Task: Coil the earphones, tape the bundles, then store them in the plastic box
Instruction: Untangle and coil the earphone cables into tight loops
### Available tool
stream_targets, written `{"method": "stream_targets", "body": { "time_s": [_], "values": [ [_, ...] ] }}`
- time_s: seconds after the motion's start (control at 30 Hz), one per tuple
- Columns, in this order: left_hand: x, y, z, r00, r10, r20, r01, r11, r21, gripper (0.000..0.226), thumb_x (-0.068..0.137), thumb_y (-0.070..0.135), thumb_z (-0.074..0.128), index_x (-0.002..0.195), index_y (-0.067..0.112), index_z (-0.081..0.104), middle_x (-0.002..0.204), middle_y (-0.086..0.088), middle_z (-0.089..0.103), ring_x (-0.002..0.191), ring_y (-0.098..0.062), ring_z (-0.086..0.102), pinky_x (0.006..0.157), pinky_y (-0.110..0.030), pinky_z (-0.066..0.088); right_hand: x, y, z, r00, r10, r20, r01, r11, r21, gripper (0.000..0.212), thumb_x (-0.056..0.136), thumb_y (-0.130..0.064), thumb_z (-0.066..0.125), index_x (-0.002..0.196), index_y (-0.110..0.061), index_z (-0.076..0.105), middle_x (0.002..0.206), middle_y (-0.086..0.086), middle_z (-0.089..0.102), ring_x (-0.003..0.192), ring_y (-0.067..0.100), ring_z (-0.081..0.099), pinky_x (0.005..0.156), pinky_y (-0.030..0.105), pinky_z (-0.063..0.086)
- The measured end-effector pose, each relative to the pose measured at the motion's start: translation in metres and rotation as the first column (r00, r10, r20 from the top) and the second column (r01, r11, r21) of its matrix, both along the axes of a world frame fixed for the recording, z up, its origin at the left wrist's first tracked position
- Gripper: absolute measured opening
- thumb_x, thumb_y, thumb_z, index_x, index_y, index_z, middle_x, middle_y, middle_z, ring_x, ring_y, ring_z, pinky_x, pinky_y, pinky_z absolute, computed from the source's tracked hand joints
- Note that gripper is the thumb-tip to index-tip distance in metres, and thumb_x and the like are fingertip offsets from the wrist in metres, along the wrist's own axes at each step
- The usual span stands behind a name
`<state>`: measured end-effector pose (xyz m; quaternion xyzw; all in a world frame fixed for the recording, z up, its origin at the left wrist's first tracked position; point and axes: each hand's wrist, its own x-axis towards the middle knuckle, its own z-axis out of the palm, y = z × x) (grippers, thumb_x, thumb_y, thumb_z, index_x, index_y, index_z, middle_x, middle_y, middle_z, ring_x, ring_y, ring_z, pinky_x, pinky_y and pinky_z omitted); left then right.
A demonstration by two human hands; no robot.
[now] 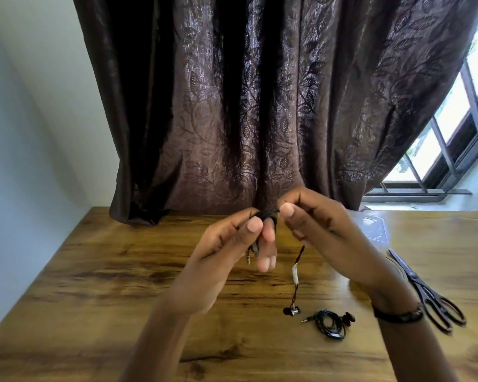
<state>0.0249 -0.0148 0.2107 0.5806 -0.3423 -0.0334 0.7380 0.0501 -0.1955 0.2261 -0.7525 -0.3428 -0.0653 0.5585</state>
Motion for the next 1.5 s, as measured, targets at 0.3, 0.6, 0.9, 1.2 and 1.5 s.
{"method": "stream_targets", "body": {
  "time_s": [0.3, 0.6, 0.9, 1.2, 1.5],
  "values": [
    [0.004, -0.01, -0.011, 0.977, -0.002, -0.215, -0.026, 0.991, -0.13, 0.032, 0.094, 0.024, 0.041, 0.115, 0.006, 0.057, 0.079, 0.005, 0.059, 0.085, -0.01, 0.058, 0.079, -0.026, 0.05, -0.004, 0.029, -0.059, 0.967, -0.132, -0.217, 0.185, 0.951, 0.249, 0.022, 0.099, -0.032, 0.042, 0.101, -0.018, 0.058, 0.058, -0.009, 0.046, 0.047, 0.004, 0.036, 0.043, 0.02, 0.032],
    [0.014, -0.012, -0.018, 0.946, 0.268, -0.183, -0.265, 0.963, 0.042, 0.032, 0.091, 0.018, 0.048, 0.123, 0.017, 0.054, 0.108, 0.0, 0.071, 0.105, -0.011, 0.065, 0.092, -0.021, 0.048, -0.021, 0.037, -0.081, 0.968, -0.217, -0.129, 0.219, 0.976, -0.004, 0.021, 0.1, -0.032, 0.042, 0.087, -0.018, 0.051, 0.059, -0.008, 0.048, 0.046, 0.018, 0.04, 0.042, 0.037, 0.036],
    [0.024, -0.007, -0.035, 0.9, 0.432, 0.059, -0.428, 0.85, 0.307, 0.03, 0.1, 0.011, 0.041, 0.128, 0.021, 0.048, 0.115, 0.012, 0.068, 0.114, -0.004, 0.059, 0.1, -0.025, 0.041, -0.03, 0.023, -0.068, 0.972, -0.21, 0.102, 0.232, 0.92, -0.317, 0.016, 0.1, -0.034, 0.048, 0.085, -0.028, 0.05, 0.057, -0.012, 0.047, 0.048, 0.012, 0.044, 0.045, 0.027, 0.033],
    [0.016, -0.003, -0.038, 0.984, 0.171, -0.043, -0.144, 0.922, 0.359, 0.038, 0.101, 0.022, 0.036, 0.138, 0.024, 0.042, 0.132, 0.01, 0.057, 0.129, -0.007, 0.047, 0.107, -0.032, 0.037, -0.026, 0.002, -0.021, 0.964, -0.141, 0.224, 0.231, 0.862, -0.452, 0.015, 0.101, -0.038, 0.045, 0.095, -0.03, 0.056, 0.073, -0.017, 0.053, 0.064, 0.009, 0.055, 0.056, 0.033, 0.046],
    [0.007, -0.007, -0.026, 0.998, 0.068, -0.013, -0.061, 0.955, 0.29, 0.026, 0.098, 0.018, 0.039, 0.11, 0.004, 0.057, 0.092, -0.001, 0.064, 0.098, -0.019, 0.062, 0.093, -0.034, 0.046, -0.011, -0.01, 0.009, 0.953, -0.111, 0.283, 0.22, 0.894, -0.39, 0.018, 0.099, -0.031, 0.051, 0.089, -0.02, 0.062, 0.072, -0.011, 0.06, 0.067, 0.01, 0.059, 0.057, 0.02, 0.043]
  ]
}}
